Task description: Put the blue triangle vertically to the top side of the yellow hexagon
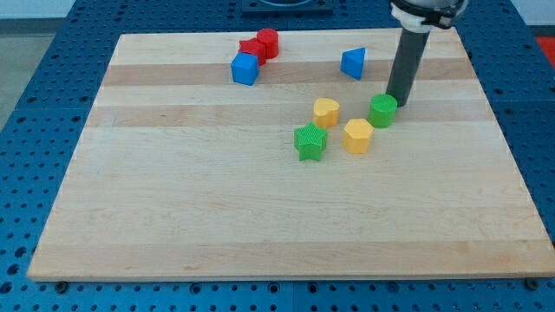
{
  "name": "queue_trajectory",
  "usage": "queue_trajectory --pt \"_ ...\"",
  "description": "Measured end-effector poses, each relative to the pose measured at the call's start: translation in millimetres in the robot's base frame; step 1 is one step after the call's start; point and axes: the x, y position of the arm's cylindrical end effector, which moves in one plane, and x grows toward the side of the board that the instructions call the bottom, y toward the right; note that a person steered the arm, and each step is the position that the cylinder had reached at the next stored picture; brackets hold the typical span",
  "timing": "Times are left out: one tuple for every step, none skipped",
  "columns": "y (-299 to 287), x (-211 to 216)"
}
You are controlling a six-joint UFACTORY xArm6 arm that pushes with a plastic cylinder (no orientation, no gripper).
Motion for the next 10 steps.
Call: queue_trajectory --pt "-8.3 0.0" --pt "0.2 -9.0" --pt "35.7 -31.4" --pt "54.2 -65.1" --pt "52.0 -101.3" --pt "37.7 -124.7" --pt "15.7 -130.6" --pt "-11.6 -130.6" --pt "-37.7 -130.6" --pt "-40.5 -128.3"
